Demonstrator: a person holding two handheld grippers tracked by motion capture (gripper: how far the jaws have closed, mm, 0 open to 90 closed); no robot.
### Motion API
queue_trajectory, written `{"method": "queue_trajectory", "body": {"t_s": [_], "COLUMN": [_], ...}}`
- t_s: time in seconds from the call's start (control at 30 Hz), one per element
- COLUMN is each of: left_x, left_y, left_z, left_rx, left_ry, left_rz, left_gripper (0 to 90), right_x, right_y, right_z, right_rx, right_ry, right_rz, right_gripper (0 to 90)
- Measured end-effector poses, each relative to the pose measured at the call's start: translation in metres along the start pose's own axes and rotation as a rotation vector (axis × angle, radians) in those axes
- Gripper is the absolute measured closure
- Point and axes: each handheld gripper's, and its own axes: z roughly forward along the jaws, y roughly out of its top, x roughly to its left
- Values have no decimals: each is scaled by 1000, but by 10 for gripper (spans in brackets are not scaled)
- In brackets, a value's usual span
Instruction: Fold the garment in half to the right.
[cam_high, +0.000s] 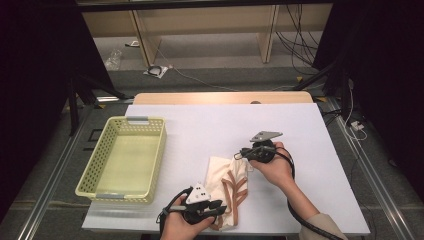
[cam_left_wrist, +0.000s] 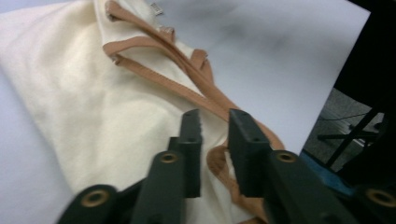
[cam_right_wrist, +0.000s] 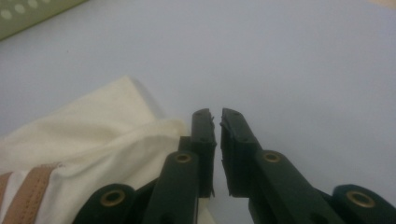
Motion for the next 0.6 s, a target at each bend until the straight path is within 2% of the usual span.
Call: {"method": "queue_trajectory", "body": {"t_s": [0.03, 0.13, 0.37, 0.47, 0.6], "left_x": [1, 1, 4, 2, -2], "left_y": [-1, -1, 2, 3, 2], "left_z": [1, 4, 9, 11, 13], "left_rx": [12, 33, 49, 52, 61], "left_ry": [1, 2, 13, 6, -7], "left_rz": [4, 5, -3, 5, 14], "left_gripper": [820, 868, 888, 888, 889], "right_x": [0, 3, 20, 29, 33], "right_y": [1, 6, 19, 20, 18], "right_z": [-2, -2, 8, 17, 23], "right_rx": [-8, -30, -48, -24, 10], "right_ry": [4, 2, 32, 54, 62], "right_rz": [4, 1, -16, -21, -34], "right_gripper": [892, 900, 900, 900, 900]}}
